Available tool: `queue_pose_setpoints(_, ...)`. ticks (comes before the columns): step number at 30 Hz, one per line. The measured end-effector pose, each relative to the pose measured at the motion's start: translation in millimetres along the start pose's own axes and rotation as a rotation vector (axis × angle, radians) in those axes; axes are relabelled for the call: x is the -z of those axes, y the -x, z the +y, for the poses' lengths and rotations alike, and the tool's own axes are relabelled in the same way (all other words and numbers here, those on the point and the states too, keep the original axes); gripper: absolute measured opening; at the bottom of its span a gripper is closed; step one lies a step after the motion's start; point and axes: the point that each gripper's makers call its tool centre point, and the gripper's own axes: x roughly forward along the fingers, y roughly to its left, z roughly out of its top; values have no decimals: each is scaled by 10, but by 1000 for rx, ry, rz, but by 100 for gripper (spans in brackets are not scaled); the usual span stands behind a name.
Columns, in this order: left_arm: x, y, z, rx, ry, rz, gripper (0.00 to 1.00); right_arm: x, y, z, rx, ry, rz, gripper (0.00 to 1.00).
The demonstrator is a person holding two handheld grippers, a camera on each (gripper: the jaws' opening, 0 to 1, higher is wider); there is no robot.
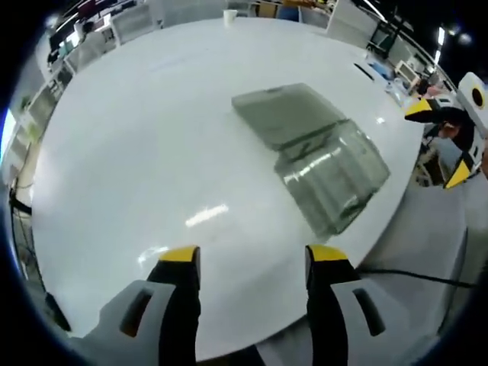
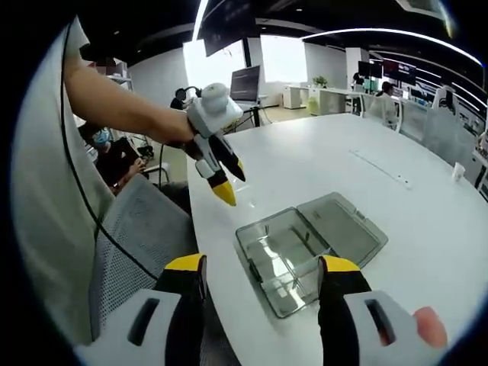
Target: Insert the divider into the dual guide fixture by aligning both edges with the guide slots and pushing it downward to the bottom, including one-sided entry, uneven engagement, binding, and posture correction.
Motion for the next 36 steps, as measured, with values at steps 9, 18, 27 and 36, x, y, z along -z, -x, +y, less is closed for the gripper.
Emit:
queue_pose_setpoints(9, -23, -97, 132, -52, 36, 34, 53, 8, -16, 0, -6, 4, 7, 56)
queue_pose_setpoints(18, -11, -165, 198, -92, 59, 62, 53, 18, -35, 1, -13, 4, 13, 56)
queue_pose_setpoints(27, -3, -221, 240, -117, 82, 89, 49, 8, -39, -1, -17, 4, 12, 55)
queue_pose_setpoints(36, 47, -298, 304, -147, 134, 123, 48, 22, -27, -6, -19, 2, 13, 55)
